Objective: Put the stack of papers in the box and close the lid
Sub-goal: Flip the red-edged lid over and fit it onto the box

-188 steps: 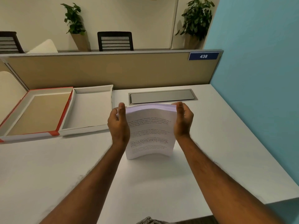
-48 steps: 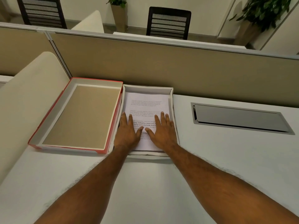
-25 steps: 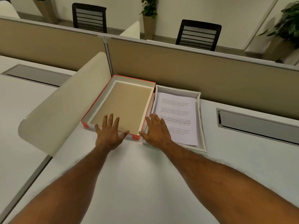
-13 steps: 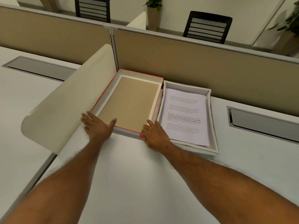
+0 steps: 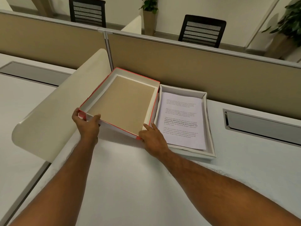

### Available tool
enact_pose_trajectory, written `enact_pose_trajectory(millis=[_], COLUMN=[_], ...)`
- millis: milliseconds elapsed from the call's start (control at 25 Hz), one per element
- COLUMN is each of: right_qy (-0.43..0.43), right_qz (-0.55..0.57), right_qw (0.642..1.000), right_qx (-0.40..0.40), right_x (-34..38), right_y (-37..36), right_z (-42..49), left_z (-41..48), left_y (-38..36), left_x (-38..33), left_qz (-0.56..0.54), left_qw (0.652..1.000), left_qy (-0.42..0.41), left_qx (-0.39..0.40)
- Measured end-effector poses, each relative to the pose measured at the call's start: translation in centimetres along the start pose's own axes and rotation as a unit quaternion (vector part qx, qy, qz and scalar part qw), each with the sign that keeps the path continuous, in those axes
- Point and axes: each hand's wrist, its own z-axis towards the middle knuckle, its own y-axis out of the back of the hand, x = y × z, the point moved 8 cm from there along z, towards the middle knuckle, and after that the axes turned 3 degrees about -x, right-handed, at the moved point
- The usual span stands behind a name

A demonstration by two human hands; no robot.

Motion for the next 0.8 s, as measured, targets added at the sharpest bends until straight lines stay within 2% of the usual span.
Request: enact_pose_trajectory(millis=[200, 280, 320, 400, 520, 640, 680, 720, 800], right_qy=[-0.033, -0.078, -0.095, -0.155, -0.259, -0.292, -0.293, -0.293, -0.309], right_qz=[0.044, 0.101, 0.141, 0.271, 0.485, 0.604, 0.622, 0.622, 0.572], right_qw=[0.997, 0.992, 0.985, 0.945, 0.822, 0.725, 0.711, 0.711, 0.744], right_qx=[0.051, -0.017, -0.04, -0.095, -0.15, -0.155, -0.149, -0.143, -0.153], right_x=[0.6, -0.5, -0.4, -0.7, -1.1, -1.3, -1.3, -1.2, -1.3], right_y=[0.1, 5.3, 6.6, 9.2, 13.4, 17.5, 18.4, 18.9, 19.6], right_z=[0.0, -2.1, -1.6, -0.4, 1.9, 3.2, 3.3, 3.1, 2.6], left_z=[-3.0, -8.5, -9.1, -10.7, -13.3, -16.7, -17.8, -18.8, -20.4], left_y=[-1.3, -3.8, -4.4, -5.6, -6.7, -8.8, -9.5, -10.1, -11.2], left_x=[-5.1, -9.1, -9.3, -9.8, -9.2, -9.6, -9.7, -9.7, -9.4], left_qz=[0.022, 0.021, 0.029, 0.048, 0.092, 0.116, 0.121, 0.127, 0.14], left_qw=[0.984, 0.962, 0.959, 0.958, 0.946, 0.926, 0.921, 0.916, 0.908], left_qy=[-0.175, -0.261, -0.265, -0.259, -0.287, -0.328, -0.336, -0.344, -0.353], left_qx=[0.039, 0.081, 0.093, 0.111, 0.12, 0.146, 0.155, 0.163, 0.177])
